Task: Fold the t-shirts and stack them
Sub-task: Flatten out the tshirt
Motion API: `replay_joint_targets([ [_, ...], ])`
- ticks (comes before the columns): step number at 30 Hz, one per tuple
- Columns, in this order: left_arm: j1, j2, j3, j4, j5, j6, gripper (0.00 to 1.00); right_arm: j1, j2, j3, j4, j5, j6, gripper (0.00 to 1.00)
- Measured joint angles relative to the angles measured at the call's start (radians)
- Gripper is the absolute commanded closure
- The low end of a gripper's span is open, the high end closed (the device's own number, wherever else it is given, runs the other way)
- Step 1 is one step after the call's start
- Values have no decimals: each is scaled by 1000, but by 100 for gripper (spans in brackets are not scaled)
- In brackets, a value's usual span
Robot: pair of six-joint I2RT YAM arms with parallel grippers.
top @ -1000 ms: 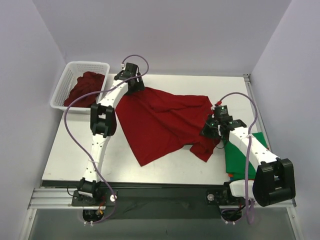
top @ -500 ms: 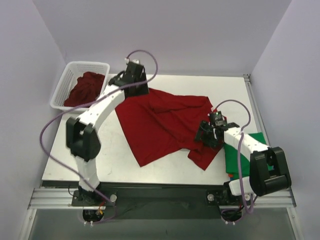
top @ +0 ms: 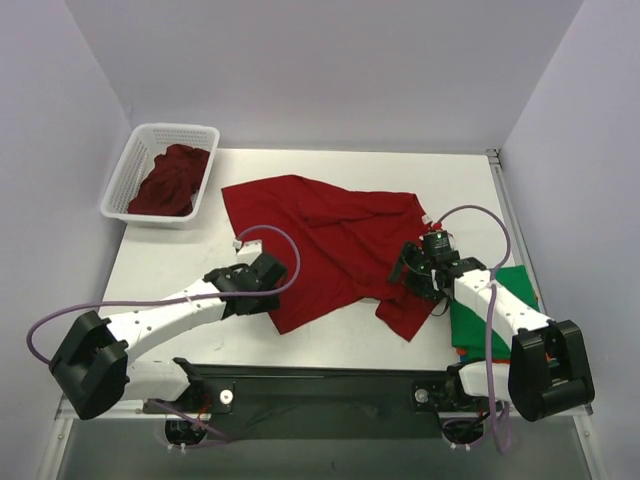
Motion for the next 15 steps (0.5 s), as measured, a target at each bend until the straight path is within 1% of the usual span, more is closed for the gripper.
replay_joint_targets([
  [2,-45,-24,-33,3,-4,-37,36,1,-6,-2,3,1,6,23],
  [7,-117,-19,-59,48,-3,-92,37,5,-12,-11,6,5,13,23],
  [15,-164,56,-60,134,11,-127,47,5,-16,-23,10,9,19,23],
])
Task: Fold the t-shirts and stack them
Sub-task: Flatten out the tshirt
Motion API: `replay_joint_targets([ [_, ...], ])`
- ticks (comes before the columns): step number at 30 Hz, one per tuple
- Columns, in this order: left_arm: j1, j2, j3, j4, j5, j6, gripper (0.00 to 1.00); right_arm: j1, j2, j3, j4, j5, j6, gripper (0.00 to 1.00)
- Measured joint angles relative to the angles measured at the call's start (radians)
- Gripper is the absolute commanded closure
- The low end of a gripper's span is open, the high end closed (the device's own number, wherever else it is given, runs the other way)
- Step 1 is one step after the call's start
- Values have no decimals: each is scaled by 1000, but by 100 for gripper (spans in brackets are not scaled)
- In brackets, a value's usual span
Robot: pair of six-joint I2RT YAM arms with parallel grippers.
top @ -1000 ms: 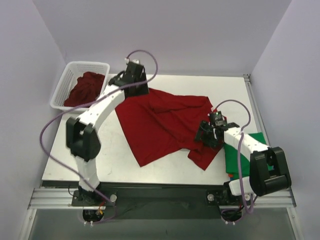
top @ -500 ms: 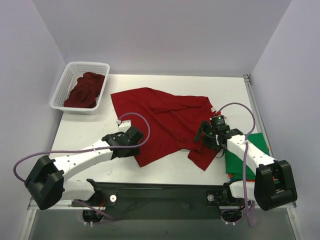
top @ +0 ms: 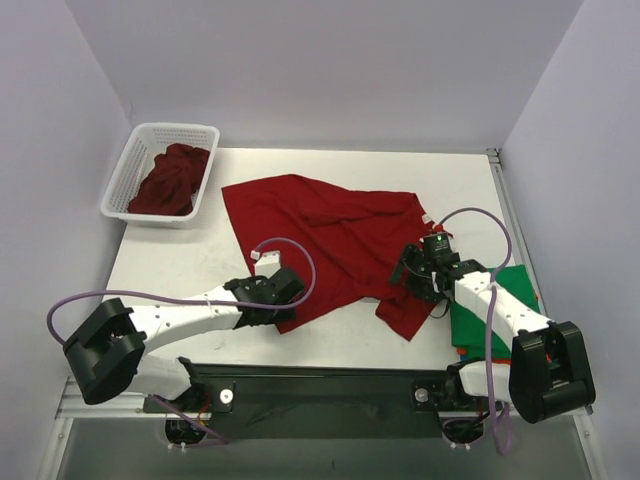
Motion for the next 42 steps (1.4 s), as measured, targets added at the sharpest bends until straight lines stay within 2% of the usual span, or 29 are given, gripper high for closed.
replay_joint_targets([
  [4,-6,33,-9,7,3,-21,50,0,0,-4,0,0,0,23],
  [11,-9,60,-26,20,6,-36,76,0,-1,-4,0,1,0,23],
  [15,8,76,-26,22,14,-23,100,0,-2,-4,0,1,0,22],
  [21,133,18,-32,9,34,18,100,0,-13,-4,0,0,1,21],
  [31,537,-273,-42,-54,60,113,100,40,-93,-42,-16,6,36,19],
  [36,757,-323,-43,-66,122,177,100,45,-189,-70,-52,43,57,21],
  [40,871,-328,-43,-69,168,220,100,32,-242,-90,-89,75,71,25],
  [42,919,-328,-43,-67,194,236,100,27,-245,-95,-104,85,76,31],
])
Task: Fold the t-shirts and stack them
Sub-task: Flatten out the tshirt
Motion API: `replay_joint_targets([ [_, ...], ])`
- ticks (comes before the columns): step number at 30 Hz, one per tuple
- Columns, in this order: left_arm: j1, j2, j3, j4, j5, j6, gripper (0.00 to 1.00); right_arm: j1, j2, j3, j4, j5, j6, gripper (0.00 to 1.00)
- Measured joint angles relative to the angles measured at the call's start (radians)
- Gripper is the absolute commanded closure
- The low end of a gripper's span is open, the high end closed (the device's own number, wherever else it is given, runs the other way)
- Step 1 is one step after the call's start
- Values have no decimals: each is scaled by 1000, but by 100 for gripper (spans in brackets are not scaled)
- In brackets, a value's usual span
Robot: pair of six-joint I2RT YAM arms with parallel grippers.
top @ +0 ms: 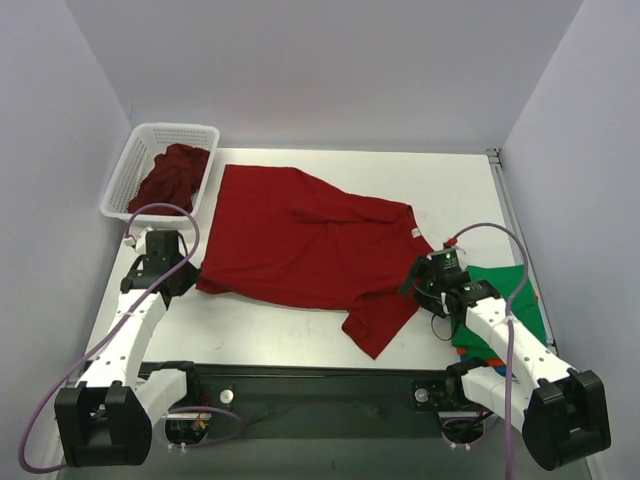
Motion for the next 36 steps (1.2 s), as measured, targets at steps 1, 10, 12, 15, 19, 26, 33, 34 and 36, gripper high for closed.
replay_joint_targets([
  [1,22,0,0,2,18,9,100,-2,2,-3,-5,3,5,33],
  [10,55,15,0,15,92,47,100,0,16,-51,-13,37,48,48],
  [12,55,15,0,19,102,51,100,0,23,-61,-12,49,61,49],
  [15,55,15,0,20,116,55,100,0,47,-67,-8,71,72,49],
  [19,55,15,0,26,135,62,100,-2,101,-66,9,98,71,55],
  [26,55,14,0,27,156,69,100,-7,179,-38,89,96,72,73],
  [33,55,-4,0,25,173,75,100,-6,183,-33,97,80,80,100],
  [34,55,-11,2,22,175,78,100,-6,166,-27,79,77,80,100],
  [36,55,-29,14,10,175,89,100,-7,102,-8,31,75,77,100],
])
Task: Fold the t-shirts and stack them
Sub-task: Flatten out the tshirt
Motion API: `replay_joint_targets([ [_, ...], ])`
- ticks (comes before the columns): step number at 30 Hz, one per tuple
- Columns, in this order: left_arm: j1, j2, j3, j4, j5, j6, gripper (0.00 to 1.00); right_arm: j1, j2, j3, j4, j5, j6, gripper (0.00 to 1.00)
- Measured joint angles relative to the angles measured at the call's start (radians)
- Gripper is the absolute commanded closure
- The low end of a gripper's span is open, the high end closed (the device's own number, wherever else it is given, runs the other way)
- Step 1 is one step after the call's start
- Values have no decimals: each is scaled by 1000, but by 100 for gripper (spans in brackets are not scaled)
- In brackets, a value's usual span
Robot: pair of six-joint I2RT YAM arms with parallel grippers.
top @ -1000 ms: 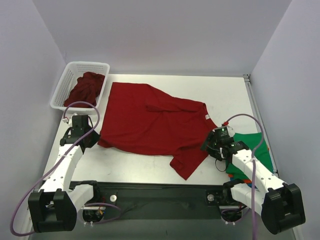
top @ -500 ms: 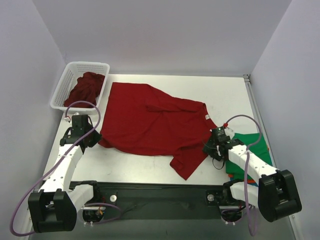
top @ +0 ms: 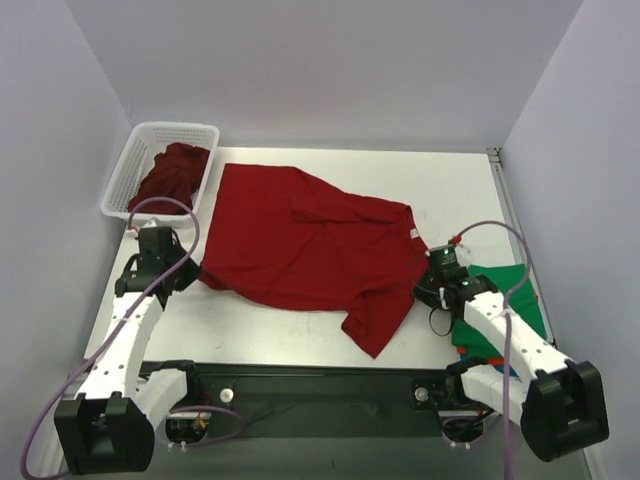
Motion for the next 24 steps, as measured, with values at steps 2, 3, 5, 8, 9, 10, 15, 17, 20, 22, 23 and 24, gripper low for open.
replay_joint_targets([
  [2,0,-22,30,-27,0,10,100,0,-89,45,-58,0,-5,100],
  [3,0,-35,53,-41,0,14,100,-2,-134,71,-81,-1,-9,100],
  [5,0,-63,114,-74,-2,27,100,-8,-221,138,-140,-1,-15,100],
  [8,0,-100,248,-130,-5,41,100,-16,-323,257,-226,0,-26,100],
  [9,0,-110,301,-144,-5,46,100,-18,-348,301,-255,0,-30,100],
  [10,0,-121,355,-154,-5,51,100,-19,-369,343,-285,1,-34,100],
  [15,0,-153,654,-222,3,64,100,-21,-421,595,-461,12,-51,100],
  [17,0,-153,776,-237,8,69,100,-21,-426,726,-512,19,-62,100],
  [20,0,-145,938,-257,23,70,100,-21,-435,904,-587,35,-76,100],
  [22,0,-138,1025,-261,37,69,100,-21,-431,1006,-614,47,-89,100],
  [23,0,-135,1060,-261,43,68,100,-21,-426,1051,-621,55,-95,100],
  [24,0,-130,1087,-257,48,65,100,-21,-419,1095,-630,64,-103,100],
])
